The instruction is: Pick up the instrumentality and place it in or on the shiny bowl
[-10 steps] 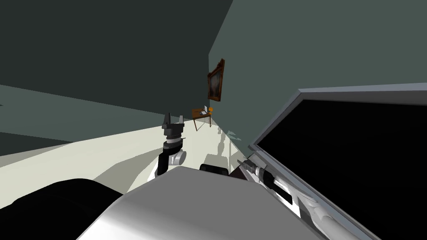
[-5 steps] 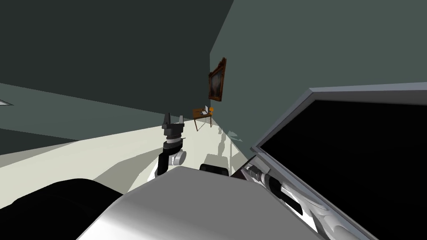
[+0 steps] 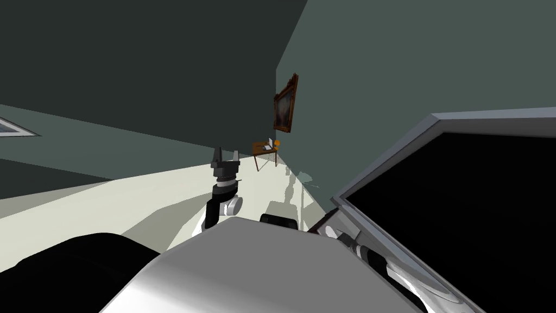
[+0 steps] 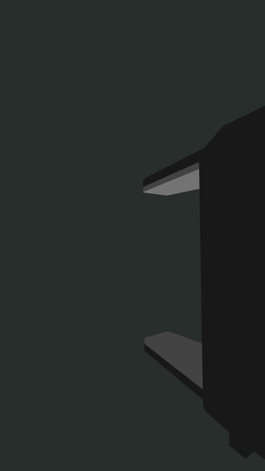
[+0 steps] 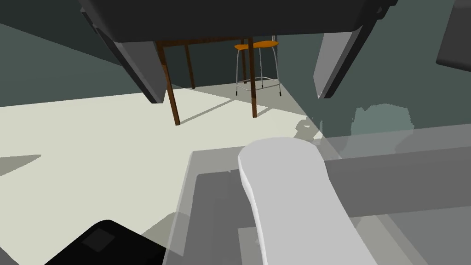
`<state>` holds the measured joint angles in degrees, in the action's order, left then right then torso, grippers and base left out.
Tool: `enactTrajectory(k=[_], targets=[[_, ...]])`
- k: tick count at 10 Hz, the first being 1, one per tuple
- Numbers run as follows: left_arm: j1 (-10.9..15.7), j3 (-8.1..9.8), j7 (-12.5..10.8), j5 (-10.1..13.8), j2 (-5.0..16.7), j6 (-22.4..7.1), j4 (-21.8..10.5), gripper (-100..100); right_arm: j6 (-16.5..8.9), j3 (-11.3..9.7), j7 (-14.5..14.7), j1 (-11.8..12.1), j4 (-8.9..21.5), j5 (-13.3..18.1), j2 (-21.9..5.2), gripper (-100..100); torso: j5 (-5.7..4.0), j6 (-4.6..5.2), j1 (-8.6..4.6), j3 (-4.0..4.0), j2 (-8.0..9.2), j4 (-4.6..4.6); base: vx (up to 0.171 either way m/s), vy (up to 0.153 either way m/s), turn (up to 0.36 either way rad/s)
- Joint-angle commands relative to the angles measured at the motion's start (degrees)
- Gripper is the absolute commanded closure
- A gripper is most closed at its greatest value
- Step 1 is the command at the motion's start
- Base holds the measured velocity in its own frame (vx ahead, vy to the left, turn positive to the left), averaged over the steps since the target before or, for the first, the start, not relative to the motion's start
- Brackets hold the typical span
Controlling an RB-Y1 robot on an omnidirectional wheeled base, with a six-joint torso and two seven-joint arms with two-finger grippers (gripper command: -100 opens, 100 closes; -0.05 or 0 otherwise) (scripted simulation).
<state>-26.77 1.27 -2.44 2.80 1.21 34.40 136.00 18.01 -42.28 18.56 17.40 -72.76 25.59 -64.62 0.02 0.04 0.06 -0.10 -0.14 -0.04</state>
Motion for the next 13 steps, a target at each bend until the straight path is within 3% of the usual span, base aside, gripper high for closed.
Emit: enactTrajectory(k=[1, 6, 7, 8, 11, 12, 13], targets=[[0.0, 0.0, 0.0, 0.0, 0.0, 0.0, 0.0, 0, -0.3, -0.91, 0.12, -0.4, 1.93, 0.9, 0.45, -100, 0.0, 0.0, 0.0, 0.0, 0.0, 0.0, 0.034, 0.003, 0.019], [0.0, 0.0, 0.0, 0.0, 0.0, 0.0, 0.0, 0, -3.25, -4.94, 0.11, 1.76, 7.02, 5.31, 0.43, -100, -0.02, -0.01, -0.03, 0.01, 0.02, 0.01, 0.048, -0.002, 0.045], [0.0, 0.0, 0.0, 0.0, 0.0, 0.0, 0.0, 0, -3.25, -4.94, 0.11, 1.76, 7.02, 5.31, 0.43, -100, -0.01, 0.0, -0.06, 0.0, -0.01, 0.0, 0.048, -0.011, 0.008], [0.0, 0.0, 0.0, 0.0, 0.0, 0.0, 0.0, 0, -4.24, -6.55, 0.09, 2.57, 8.59, 6.66, 1.32, -100, 0.0, 0.0, -0.05, 0.02, 0.03, 0.01, 0.06, -0.024, 0.051], [0.0, 0.0, 0.0, 0.0, 0.0, 0.0, 0.0, 0, -4.76, -6.75, 0.19, 2.92, 8.64, 6.88, 1.86, -100, -0.04, 0.0, -0.15, 0.04, 0.07, 0.02, 0.034, -0.029, 0.017], [0.0, 0.0, 0.0, 0.0, 0.0, 0.0, 0.0, 0, -4.74, -6.78, 0.29, 2.96, 8.77, 6.93, 1.96, 0, -0.02, -0.01, -0.09, 0.07, 0.12, 0.03, 0.0, 0.0, 0.0], [0.0, 0.0, 0.0, 0.0, 0.0, 0.0, 0.0, 0, -5.19, -6.75, 0.58, 2.73, 9.94, 7.09, 3.63, -100, -0.01, -0.01, -0.04, 0.1, 0.17, 0.05, -0.001, -0.023, 0.061]])
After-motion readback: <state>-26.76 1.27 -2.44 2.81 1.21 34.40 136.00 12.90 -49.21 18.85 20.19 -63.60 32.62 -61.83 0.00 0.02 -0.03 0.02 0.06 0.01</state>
